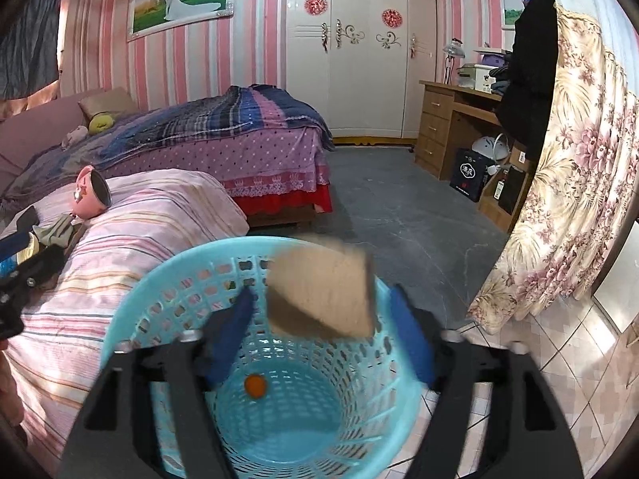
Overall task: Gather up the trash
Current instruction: 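Carry both items to the blue basket and release them from both tools, then grasp the blue plastic bag with the left tool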
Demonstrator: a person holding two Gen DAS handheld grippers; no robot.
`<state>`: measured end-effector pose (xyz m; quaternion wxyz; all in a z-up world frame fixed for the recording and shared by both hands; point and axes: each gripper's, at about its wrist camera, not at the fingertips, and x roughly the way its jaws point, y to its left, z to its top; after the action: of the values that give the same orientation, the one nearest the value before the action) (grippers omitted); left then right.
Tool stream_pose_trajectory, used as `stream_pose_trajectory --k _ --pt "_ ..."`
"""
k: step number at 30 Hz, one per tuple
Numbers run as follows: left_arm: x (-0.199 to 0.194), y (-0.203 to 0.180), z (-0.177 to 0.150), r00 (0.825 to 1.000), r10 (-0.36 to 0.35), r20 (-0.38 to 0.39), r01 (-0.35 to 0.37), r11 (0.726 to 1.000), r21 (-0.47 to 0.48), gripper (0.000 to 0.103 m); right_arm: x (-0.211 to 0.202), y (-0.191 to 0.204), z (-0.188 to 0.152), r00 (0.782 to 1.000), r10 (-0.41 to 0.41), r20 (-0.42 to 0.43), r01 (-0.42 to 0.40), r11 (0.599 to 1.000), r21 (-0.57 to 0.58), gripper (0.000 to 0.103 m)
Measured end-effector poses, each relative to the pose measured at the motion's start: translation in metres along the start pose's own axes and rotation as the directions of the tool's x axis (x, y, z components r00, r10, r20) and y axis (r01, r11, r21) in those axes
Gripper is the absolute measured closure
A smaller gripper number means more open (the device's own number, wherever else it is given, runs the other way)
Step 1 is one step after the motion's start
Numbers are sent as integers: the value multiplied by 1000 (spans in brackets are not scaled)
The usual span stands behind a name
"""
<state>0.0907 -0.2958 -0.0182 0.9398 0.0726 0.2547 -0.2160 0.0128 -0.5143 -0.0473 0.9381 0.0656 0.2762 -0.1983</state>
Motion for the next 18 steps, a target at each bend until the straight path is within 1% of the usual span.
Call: stream_pose_trajectory --k 2,4,7,13,18 --pt "-5 14 -1 1000 13 -3 -13 1000 -10 5 -2 6 1 1000 -15 9 15 1000 0 18" --pt "-13 27 -2 999 32 0 -32 999 -13 5 -5 11 4 1000 -20 20 20 1000 5 15" --pt "-28 52 -4 996 83 11 -83 996 -15 5 -9 19 7 1000 -13 27 12 1000 15 12" --pt "-52 100 -7 987 161 15 -160 986 -34 5 -17 51 12 999 12 43 -10 1000 -29 10" --pt "-69 149 -13 971 237 23 -234 969 -72 5 -21 90 14 998 37 46 -33 995 -96 10"
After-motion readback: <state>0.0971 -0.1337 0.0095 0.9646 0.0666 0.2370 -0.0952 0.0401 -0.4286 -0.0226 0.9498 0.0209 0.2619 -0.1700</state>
